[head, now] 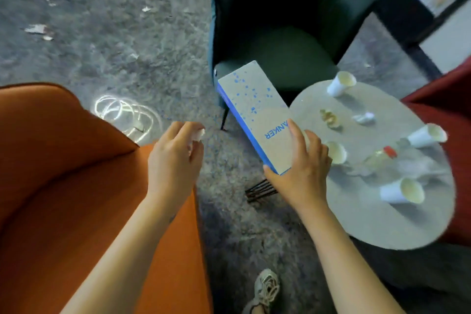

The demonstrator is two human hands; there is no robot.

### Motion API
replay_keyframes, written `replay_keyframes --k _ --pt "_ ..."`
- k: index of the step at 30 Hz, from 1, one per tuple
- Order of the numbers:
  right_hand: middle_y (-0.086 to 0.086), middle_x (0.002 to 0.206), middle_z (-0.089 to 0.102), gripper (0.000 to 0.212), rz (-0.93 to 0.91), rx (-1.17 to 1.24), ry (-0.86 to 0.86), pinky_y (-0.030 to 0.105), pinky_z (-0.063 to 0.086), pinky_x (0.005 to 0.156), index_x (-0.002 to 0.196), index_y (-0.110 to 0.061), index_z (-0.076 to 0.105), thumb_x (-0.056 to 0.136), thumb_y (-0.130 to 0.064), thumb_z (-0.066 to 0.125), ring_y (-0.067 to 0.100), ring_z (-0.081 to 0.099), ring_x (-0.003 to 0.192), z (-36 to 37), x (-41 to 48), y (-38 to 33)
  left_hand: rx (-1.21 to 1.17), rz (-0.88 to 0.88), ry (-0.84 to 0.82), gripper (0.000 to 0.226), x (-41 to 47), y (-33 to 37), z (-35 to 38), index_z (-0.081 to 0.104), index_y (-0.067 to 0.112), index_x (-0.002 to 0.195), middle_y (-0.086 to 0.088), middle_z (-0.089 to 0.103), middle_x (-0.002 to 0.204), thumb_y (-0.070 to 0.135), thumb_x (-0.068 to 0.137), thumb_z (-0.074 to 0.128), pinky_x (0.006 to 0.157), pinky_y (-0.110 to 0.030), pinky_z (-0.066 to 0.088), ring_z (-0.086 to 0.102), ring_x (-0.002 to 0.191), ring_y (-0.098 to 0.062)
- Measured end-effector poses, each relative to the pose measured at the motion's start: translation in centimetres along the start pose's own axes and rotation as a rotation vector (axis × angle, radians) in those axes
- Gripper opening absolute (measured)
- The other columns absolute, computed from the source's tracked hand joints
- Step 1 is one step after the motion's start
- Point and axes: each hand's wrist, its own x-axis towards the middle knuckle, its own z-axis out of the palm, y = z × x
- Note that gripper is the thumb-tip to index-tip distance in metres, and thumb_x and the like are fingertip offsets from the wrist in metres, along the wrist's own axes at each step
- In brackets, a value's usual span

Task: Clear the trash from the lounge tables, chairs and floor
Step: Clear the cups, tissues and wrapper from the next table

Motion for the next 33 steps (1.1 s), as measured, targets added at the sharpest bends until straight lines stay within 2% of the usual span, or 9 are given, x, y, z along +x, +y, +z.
replay_keyframes --k 5,10,13,17,21,25,33 --pt "0.014 0.127 0.044 0.097 0.184 -0.017 0.103 0.047 0.035 0.09 0.142 -0.024 0.034 0.057 -0.033 0.079 0.038 0.042 0.111 -5.2 1.1 9.8 -0.051 0.203 -0.109 0.022 2.7 10.4 7.7 0.065 0.003 0.096 -0.013 0.062 0.088 0.0 0.075 0.059 0.057 -0.032 0.043 0.059 0.068 -0.031" --pt "0.013 0.128 0.043 0.097 0.278 -0.003 0.089 0.045 0.035 0.088 0.142 -0.023 0.033 0.057 -0.029 0.078 0.038 0.043 0.11 -7.3 0.4 17.3 -0.091 0.25 -0.229 0.023 2.4 17.2 14.5 0.066 0.003 0.098 -0.011 0.063 0.093 -0.006 0.077 0.062 0.058 -0.028 0.04 0.06 0.07 -0.03" --pt "0.01 0.13 0.041 0.097 0.337 -0.023 0.018 0.043 0.033 0.09 0.143 -0.025 0.03 0.059 -0.032 0.078 0.034 0.041 0.113 -7.2 -0.4 22.1 -0.087 0.238 -0.286 0.023 1.9 20.0 18.9 0.066 0.005 0.101 -0.01 0.064 0.098 -0.004 0.081 0.061 0.057 -0.029 0.042 0.06 0.07 -0.029" --pt "0.008 0.133 0.039 0.098 0.421 -0.027 -0.056 0.042 0.034 0.089 0.144 -0.028 0.028 0.06 -0.034 0.077 0.031 0.037 0.118 -6.2 -2.1 26.3 -0.042 0.201 -0.344 0.022 0.4 21.0 23.1 0.065 0.006 0.103 -0.009 0.064 0.101 -0.001 0.083 0.06 0.055 -0.034 0.047 0.059 0.07 -0.03" --pt "0.011 0.13 0.045 0.097 0.467 -0.008 -0.061 0.043 0.038 0.083 0.141 -0.022 0.037 0.054 -0.031 0.08 0.037 0.045 0.108 -4.8 -4.0 28.5 0.021 0.159 -0.386 0.02 -0.6 21.0 25.8 0.065 0.008 0.102 -0.008 0.063 0.099 0.001 0.083 0.061 0.055 -0.028 0.035 0.055 0.065 -0.026" --pt "0.015 0.119 0.051 0.097 0.5 0.022 -0.078 0.045 0.042 0.078 0.138 -0.017 0.043 0.049 -0.027 0.082 0.04 0.05 0.102 -2.8 -5.7 29.1 0.032 0.153 -0.382 0.02 -1.3 20.7 27.5 0.065 0.008 0.099 -0.008 0.063 0.096 -0.001 0.081 0.06 0.055 -0.026 0.033 0.045 0.062 -0.015" --pt "0.017 0.12 0.048 0.096 0.589 0.075 -0.042 0.048 0.041 0.081 0.139 -0.015 0.04 0.054 -0.029 0.083 0.041 0.047 0.106 -0.3 -6.0 29.0 0.064 0.119 -0.417 0.018 -2.2 18.7 28.8 0.064 0.01 0.098 -0.005 0.062 0.093 0.002 0.083 0.057 0.056 -0.028 0.036 0.045 0.065 -0.015"
